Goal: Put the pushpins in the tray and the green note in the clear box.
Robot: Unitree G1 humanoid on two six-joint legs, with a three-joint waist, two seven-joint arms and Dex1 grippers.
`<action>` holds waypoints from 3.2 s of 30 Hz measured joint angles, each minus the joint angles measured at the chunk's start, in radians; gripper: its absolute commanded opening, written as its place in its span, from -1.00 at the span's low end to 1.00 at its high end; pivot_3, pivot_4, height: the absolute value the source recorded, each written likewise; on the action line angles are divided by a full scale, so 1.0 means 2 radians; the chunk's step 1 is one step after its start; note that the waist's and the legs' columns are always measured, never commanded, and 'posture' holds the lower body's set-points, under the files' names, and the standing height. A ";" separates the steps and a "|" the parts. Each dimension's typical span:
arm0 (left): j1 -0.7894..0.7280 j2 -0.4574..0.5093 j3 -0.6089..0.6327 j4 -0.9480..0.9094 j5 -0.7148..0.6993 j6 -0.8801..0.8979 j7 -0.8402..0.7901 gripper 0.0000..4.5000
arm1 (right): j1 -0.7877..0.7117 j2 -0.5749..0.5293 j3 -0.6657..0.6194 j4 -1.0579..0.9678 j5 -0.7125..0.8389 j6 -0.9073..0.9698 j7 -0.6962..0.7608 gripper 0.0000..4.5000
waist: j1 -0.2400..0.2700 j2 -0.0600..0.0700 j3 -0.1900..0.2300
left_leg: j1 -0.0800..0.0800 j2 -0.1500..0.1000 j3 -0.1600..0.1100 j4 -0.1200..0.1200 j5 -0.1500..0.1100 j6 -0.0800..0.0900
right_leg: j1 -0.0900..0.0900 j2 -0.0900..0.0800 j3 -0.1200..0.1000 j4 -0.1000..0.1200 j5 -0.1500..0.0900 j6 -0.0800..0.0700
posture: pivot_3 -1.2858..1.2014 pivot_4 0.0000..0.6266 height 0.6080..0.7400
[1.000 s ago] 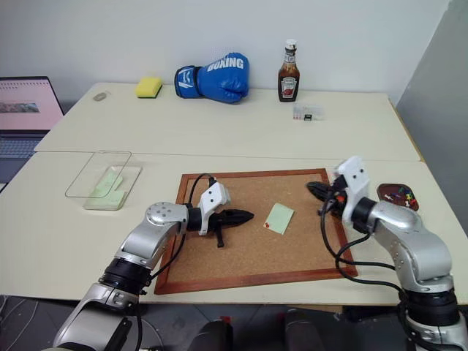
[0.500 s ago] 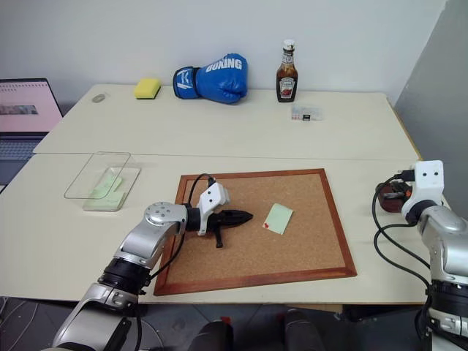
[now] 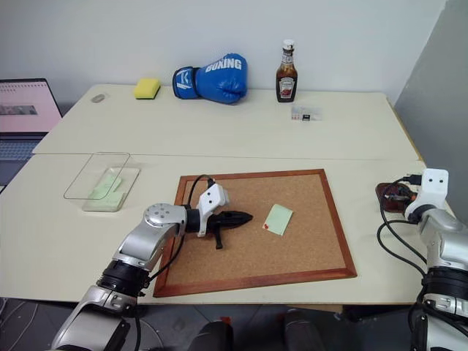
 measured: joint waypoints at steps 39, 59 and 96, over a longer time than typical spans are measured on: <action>-0.008 -0.005 -0.003 0.011 0.000 -0.002 -0.005 -1.00 | 0.033 -0.015 0.039 -0.203 0.055 -0.032 0.123 0.98 | 0.001 0.000 0.000 | 0.001 0.000 0.000 0.000 0.000 0.000 | 0.001 0.000 0.000 0.000 0.000 0.000 | 0.03 -0.52 1.00; -0.005 -0.003 -0.002 0.010 0.000 -0.010 -0.005 -1.00 | 0.059 0.033 0.294 -0.302 0.045 -0.026 0.262 0.98 | 0.001 0.000 0.000 | 0.000 0.000 0.000 0.000 0.000 0.000 | 0.001 0.000 -0.001 0.000 0.000 0.000 | 0.03 -0.52 1.00; 0.000 0.004 -0.003 0.004 0.001 -0.013 -0.004 -1.00 | 0.026 0.108 0.340 -0.171 -0.037 -0.124 0.281 -0.99 | 0.000 0.000 0.000 | 0.000 0.000 -0.001 0.001 0.000 0.000 | 0.000 0.000 -0.001 0.000 0.000 0.000 | 0.03 -0.52 1.00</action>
